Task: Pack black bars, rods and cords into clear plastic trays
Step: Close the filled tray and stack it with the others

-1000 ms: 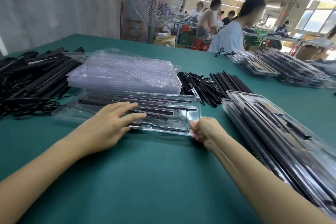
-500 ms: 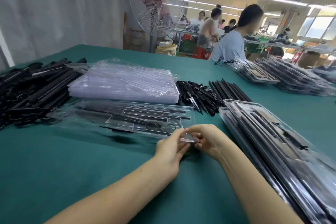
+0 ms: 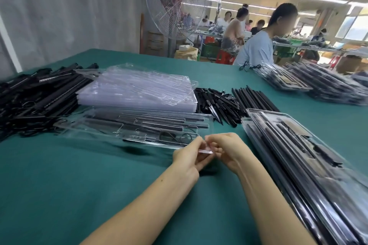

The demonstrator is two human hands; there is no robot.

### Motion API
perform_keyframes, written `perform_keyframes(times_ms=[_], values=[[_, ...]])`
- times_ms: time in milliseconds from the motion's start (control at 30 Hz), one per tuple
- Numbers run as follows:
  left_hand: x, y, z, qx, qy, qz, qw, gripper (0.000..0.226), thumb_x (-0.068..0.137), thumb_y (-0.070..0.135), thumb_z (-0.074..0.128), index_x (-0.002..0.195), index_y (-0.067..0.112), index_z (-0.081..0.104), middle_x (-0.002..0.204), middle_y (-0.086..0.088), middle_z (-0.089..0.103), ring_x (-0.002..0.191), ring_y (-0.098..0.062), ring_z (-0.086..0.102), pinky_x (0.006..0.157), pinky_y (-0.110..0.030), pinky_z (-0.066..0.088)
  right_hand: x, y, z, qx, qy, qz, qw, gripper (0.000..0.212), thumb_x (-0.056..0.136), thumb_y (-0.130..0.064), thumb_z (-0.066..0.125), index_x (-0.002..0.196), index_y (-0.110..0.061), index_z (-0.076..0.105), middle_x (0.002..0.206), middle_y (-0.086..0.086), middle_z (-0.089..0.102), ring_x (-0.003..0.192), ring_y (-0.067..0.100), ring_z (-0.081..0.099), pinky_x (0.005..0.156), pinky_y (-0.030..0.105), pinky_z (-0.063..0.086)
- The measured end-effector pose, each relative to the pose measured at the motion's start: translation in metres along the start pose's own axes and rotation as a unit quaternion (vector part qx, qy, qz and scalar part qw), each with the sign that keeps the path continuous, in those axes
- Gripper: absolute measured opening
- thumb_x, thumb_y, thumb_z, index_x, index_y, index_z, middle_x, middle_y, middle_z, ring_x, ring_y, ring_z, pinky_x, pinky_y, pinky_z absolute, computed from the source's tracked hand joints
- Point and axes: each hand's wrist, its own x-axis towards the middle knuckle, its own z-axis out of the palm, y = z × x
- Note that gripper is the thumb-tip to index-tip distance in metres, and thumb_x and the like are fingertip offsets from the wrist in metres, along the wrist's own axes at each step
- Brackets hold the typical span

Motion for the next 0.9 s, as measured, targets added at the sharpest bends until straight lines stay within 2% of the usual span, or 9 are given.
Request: perform_keyframes(times_ms=[67,133,233,300,400,500,600,767,900], values=[[0.0,-0.001,-0.001,0.01,0.0,0.002,1.0,0.018,0.081,-0.005,0.057,0.064,0.001,0.055,0.049,-0.009,0.06,0.038,-0.014,0.058,0.042,-0.022,0.053,0.002,0.001,0.0,0.007,-0.002,-0.011,1.0,0.01,0.079,0.009,0.052,0.08,0.0,0.056,0.067,0.013,0.043,0.054,0.015,0.038,0.051,0.022,0.035],[0.001,-0.001,-0.002,0.011,-0.001,0.008,1.0,0.015,0.081,-0.007,0.056,0.067,0.0,0.057,0.051,-0.01,0.061,0.041,-0.015,0.059,0.042,-0.02,0.052,0.002,-0.001,-0.001,0.002,-0.023,-0.011,1.0,0.013,0.08,0.011,0.052,0.076,-0.001,0.056,0.064,0.012,0.045,0.053,0.014,0.041,0.049,0.02,0.039],[0.004,-0.005,-0.001,0.006,0.005,0.019,1.0,0.004,0.081,-0.006,0.058,0.08,-0.002,0.059,0.074,-0.017,0.063,0.061,-0.022,0.06,0.044,-0.019,0.052,0.003,-0.003,-0.002,0.0,-0.026,-0.005,1.0,0.018,0.079,0.015,0.053,0.073,-0.001,0.056,0.057,0.007,0.053,0.053,0.014,0.043,0.045,0.017,0.041],[0.006,-0.008,0.0,-0.006,0.012,0.027,1.0,0.006,0.082,-0.005,0.058,0.087,-0.002,0.058,0.08,-0.019,0.063,0.064,-0.022,0.059,0.042,-0.019,0.05,0.004,-0.003,0.002,0.012,-0.013,-0.003,1.0,0.022,0.078,0.017,0.05,0.066,-0.001,0.053,0.054,0.008,0.05,0.052,0.014,0.042,0.046,0.02,0.038],[0.006,-0.01,0.001,-0.021,0.025,0.041,0.999,0.004,0.081,-0.006,0.058,0.083,-0.003,0.058,0.069,-0.015,0.061,0.055,-0.019,0.059,0.041,-0.019,0.049,0.004,-0.001,0.007,0.035,-0.009,-0.001,0.999,0.028,0.075,0.02,0.045,0.057,-0.002,0.047,0.056,0.009,0.043,0.054,0.018,0.04,0.052,0.027,0.03],[0.006,-0.011,0.0,-0.021,0.026,0.046,0.998,0.007,0.081,-0.007,0.057,0.075,-0.003,0.058,0.062,-0.013,0.061,0.05,-0.019,0.06,0.042,-0.02,0.05,0.002,-0.004,0.008,0.029,-0.02,-0.001,0.999,0.03,0.074,0.022,0.043,0.054,-0.001,0.046,0.054,0.009,0.043,0.052,0.021,0.04,0.054,0.029,0.029],[0.006,-0.01,-0.002,-0.023,0.02,0.046,0.998,0.014,0.081,-0.008,0.057,0.068,-0.003,0.059,0.048,-0.009,0.06,0.039,-0.014,0.059,0.042,-0.02,0.05,0.002,-0.009,0.011,-0.025,0.002,0.002,1.0,0.028,0.077,0.022,0.044,0.062,-0.002,0.046,0.058,0.011,0.046,0.053,0.022,0.044,0.051,0.028,0.032],[0.003,-0.009,-0.003,-0.018,0.008,0.041,0.999,0.014,0.08,-0.008,0.058,0.067,-0.004,0.06,0.054,-0.01,0.059,0.042,-0.016,0.058,0.043,-0.02,0.05,0.004,-0.01,0.013,-0.116,0.061,-0.016,0.991,0.027,0.076,0.017,0.048,0.067,-0.008,0.043,0.066,0.013,0.047,0.057,0.02,0.044,0.046,0.026,0.03],[0.003,-0.006,-0.007,-0.017,-0.033,0.02,0.999,0.017,0.082,-0.01,0.057,0.066,-0.003,0.058,0.054,-0.009,0.06,0.04,-0.014,0.059,0.042,-0.02,0.05,0.002,-0.007,0.011,-0.098,0.069,-0.026,0.992,0.024,0.074,0.012,0.052,0.063,-0.009,0.047,0.063,0.011,0.048,0.053,0.018,0.042,0.047,0.023,0.03]])
